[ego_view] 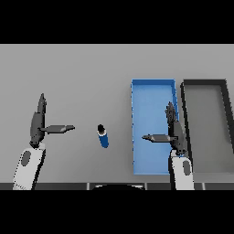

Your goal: Pick up the blue pipe and place it into the blue bin.

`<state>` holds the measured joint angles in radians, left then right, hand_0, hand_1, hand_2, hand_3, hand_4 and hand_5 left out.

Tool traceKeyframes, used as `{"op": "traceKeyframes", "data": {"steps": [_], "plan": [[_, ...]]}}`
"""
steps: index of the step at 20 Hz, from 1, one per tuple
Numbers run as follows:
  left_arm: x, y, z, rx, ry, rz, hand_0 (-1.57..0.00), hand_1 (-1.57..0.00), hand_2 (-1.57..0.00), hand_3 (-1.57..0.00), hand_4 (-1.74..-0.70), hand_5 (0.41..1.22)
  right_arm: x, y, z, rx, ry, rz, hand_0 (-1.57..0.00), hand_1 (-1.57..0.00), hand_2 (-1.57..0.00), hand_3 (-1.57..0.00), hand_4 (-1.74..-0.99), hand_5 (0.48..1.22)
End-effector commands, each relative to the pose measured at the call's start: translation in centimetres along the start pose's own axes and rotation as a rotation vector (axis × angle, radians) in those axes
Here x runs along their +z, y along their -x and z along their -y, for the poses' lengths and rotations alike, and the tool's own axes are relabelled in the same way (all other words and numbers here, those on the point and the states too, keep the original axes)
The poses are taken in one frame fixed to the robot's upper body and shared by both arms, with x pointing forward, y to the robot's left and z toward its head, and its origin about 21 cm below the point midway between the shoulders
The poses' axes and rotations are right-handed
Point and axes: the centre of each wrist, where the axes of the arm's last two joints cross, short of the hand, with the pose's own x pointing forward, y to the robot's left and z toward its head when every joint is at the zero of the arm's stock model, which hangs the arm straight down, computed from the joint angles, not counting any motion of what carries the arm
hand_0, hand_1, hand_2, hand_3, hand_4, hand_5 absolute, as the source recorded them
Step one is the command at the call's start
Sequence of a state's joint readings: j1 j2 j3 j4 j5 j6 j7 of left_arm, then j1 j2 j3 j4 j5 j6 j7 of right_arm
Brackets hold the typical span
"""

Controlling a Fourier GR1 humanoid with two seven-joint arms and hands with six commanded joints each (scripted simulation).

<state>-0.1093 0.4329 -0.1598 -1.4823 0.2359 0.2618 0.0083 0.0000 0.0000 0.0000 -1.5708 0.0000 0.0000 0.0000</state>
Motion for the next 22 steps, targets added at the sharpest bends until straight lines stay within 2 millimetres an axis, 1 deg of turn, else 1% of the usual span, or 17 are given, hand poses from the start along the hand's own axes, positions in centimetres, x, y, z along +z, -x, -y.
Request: {"op": "traceKeyframes", "data": {"steps": [1,6,7,8,9,10,11,13,15,17,18,19,22], "plan": [[0.0,0.0,0.0,0.001,0.000,0.006,0.00,0.00,0.00,0.00,-0.97,0.594,0.0,0.0,0.0,0.000,0.001,0.001,0.00,0.00,0.00,0.00,-1.210,0.594],[0.5,-0.2,0.3,-0.005,0.005,0.020,0.00,0.00,0.00,0.00,-0.97,0.594,0.3,-0.1,0.7,0.000,0.001,0.006,0.00,0.00,0.00,0.00,-1.210,0.594],[0.6,-0.4,-0.8,-0.083,0.154,0.057,0.00,0.00,0.00,0.00,-0.97,0.594,0.5,-0.8,1.4,0.151,-0.059,0.066,0.00,0.00,0.00,0.00,-1.210,0.594],[0.9,-0.3,-1.7,-0.123,0.252,0.071,0.00,0.00,0.00,0.00,-0.97,0.595,1.1,-0.9,1.5,0.237,-0.103,0.095,0.00,0.00,0.00,0.00,-1.206,0.592],[0.8,-0.3,-2.6,-0.151,0.304,0.065,0.00,0.00,0.00,0.00,-0.97,0.596,1.5,-1.2,1.5,0.294,-0.124,0.113,0.00,0.00,0.00,0.00,-1.198,0.589],[0.5,-0.5,-3.0,-0.167,0.331,0.065,0.00,0.00,0.00,0.00,-0.97,0.596,1.4,-1.4,1.6,0.319,-0.142,0.121,0.00,0.00,0.00,0.00,-1.195,0.588],[0.7,-0.3,-3.0,-0.177,0.353,0.069,0.00,0.00,0.00,0.00,-0.97,0.596,1.8,-1.3,1.7,0.332,-0.153,0.121,0.00,0.00,0.00,0.00,-1.192,0.587],[0.7,-0.7,-2.9,-0.180,0.389,0.084,0.00,0.00,0.00,0.00,-0.97,0.598,1.9,-1.4,1.8,0.360,-0.163,0.108,0.00,0.00,0.00,0.00,-1.191,0.587],[1.2,-0.8,-2.9,-0.178,0.442,0.110,0.00,0.00,0.00,0.00,-0.97,0.590,2.0,-1.4,1.7,0.367,-0.160,0.105,0.00,0.00,0.00,0.00,-1.182,0.583],[2.1,-0.8,-2.8,-0.171,0.521,0.112,0.00,0.00,0.00,0.00,-0.98,0.583,2.2,-1.6,1.7,0.348,-0.160,0.108,0.00,0.00,0.00,0.00,-1.187,0.579],[2.7,-1.4,-2.4,-0.168,0.571,0.127,0.00,0.00,0.00,0.00,-0.98,0.578,1.7,-1.9,1.5,0.345,-0.155,0.105,0.00,0.00,0.00,0.00,-1.194,0.579],[3.1,-2.0,-2.0,-0.170,0.610,0.128,0.00,0.00,0.00,0.00,-0.99,0.566,1.8,-2.1,1.5,0.339,-0.158,0.108,0.00,0.00,0.00,0.00,-1.200,0.580],[4.4,-2.3,-0.2,-0.237,0.704,0.039,0.00,0.00,0.00,0.00,-1.02,0.512,1.7,-2.3,1.1,0.313,-0.164,0.108,0.00,0.00,0.00,0.00,-1.225,0.580]]}}
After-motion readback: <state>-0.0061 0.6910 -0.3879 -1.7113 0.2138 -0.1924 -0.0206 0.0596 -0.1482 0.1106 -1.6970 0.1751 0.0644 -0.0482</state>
